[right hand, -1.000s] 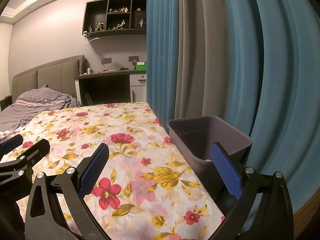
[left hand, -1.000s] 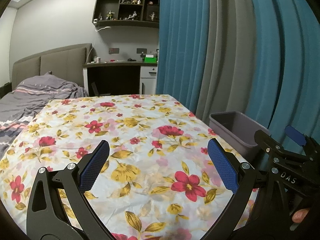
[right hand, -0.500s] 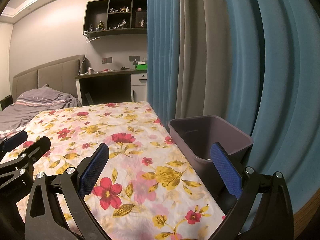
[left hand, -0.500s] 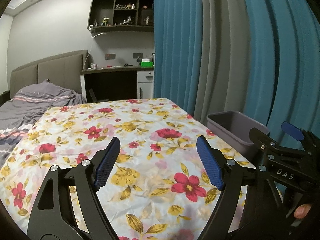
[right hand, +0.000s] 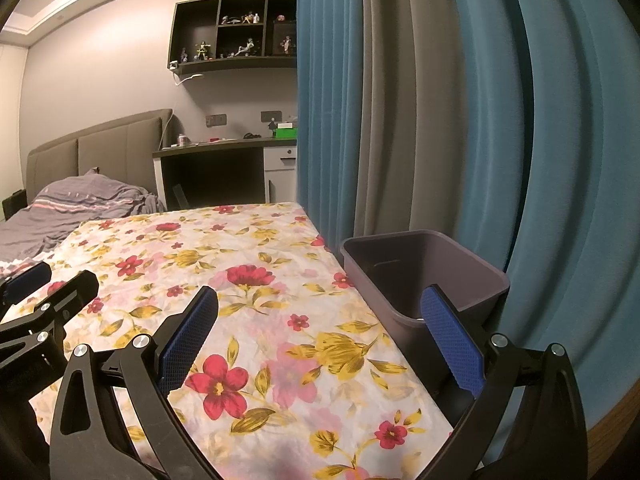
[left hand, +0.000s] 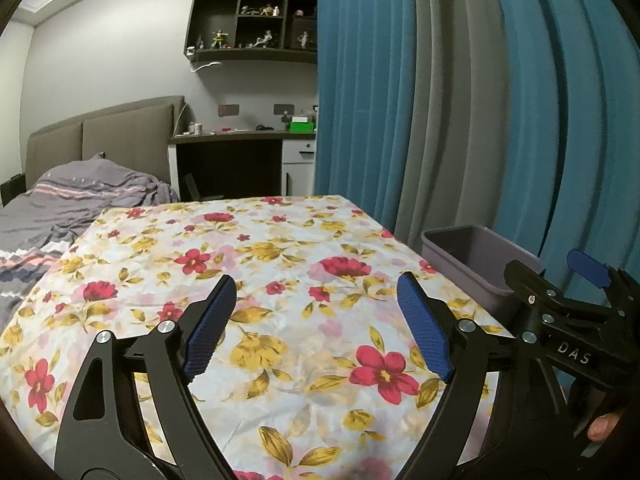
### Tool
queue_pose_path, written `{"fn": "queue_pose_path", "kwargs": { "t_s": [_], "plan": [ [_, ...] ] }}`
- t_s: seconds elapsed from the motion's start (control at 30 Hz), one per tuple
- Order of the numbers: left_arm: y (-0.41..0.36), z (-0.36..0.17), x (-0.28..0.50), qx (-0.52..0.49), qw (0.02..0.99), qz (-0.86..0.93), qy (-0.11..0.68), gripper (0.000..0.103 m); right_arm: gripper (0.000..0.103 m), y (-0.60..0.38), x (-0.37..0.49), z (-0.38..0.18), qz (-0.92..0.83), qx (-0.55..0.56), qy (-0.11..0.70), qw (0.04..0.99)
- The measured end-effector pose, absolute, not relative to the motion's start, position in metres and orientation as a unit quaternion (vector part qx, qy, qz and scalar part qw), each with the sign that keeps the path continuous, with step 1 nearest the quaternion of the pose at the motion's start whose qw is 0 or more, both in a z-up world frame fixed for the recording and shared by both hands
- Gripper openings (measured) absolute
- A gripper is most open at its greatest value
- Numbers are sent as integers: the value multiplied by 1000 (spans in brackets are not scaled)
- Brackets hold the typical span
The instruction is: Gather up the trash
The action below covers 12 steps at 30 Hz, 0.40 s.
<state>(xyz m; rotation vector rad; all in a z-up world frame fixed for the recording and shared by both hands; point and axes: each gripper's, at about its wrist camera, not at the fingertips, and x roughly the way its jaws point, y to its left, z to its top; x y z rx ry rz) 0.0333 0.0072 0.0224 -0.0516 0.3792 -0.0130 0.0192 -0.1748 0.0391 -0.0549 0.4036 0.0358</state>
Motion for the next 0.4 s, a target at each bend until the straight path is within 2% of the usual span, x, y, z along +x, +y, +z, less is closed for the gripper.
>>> {"fn": "queue_pose_path", "kwargs": {
  "t_s": [0.2,0.4],
  "plan": [
    [10,22,32,-22,983,5,183,91,97,-168,22,39,20,-26,198,980],
    [13,19,34,-17,981,23,193,93,97,-168,24,38,20,-25,198,980]
  ]
}}
